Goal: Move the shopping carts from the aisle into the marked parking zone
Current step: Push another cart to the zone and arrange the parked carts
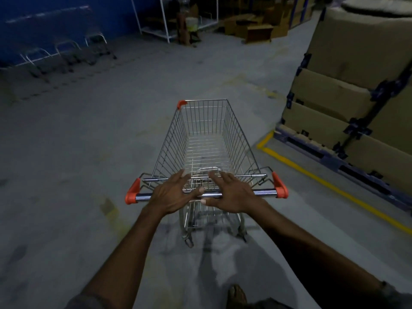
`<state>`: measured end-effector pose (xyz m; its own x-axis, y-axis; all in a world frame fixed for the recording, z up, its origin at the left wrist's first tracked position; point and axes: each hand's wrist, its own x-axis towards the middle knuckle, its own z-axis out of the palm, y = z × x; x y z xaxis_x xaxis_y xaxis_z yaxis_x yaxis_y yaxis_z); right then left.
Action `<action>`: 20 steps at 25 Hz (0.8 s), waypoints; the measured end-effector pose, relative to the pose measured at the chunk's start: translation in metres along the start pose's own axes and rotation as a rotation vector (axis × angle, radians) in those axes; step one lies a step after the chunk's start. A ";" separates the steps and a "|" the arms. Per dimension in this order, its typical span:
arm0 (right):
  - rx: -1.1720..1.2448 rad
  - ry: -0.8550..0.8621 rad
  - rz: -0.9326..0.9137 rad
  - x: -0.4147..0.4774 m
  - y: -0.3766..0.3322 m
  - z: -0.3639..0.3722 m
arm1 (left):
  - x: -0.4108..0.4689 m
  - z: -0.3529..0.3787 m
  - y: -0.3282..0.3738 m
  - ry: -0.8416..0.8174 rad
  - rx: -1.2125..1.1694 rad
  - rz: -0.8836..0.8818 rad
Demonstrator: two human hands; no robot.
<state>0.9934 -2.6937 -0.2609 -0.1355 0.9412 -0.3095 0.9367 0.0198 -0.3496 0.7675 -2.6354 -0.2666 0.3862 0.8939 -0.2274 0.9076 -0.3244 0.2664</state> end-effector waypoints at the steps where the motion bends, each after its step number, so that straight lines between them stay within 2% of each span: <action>1: -0.015 -0.023 0.005 0.016 -0.003 -0.006 | 0.011 -0.005 -0.007 0.002 0.006 -0.007; 8: -0.048 -0.084 -0.013 0.136 -0.023 -0.039 | 0.088 -0.041 -0.060 0.080 -0.022 -0.052; 15: -0.153 0.004 -0.085 0.261 -0.059 -0.065 | 0.173 -0.076 -0.134 0.206 0.018 -0.089; 20: -0.178 -0.001 -0.089 0.343 -0.094 -0.080 | 0.226 -0.104 -0.195 0.205 0.021 -0.093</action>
<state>0.8852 -2.3456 -0.2634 -0.2208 0.9327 -0.2851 0.9633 0.1627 -0.2137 0.6602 -2.3381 -0.2728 0.2609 0.9638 -0.0543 0.9419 -0.2418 0.2332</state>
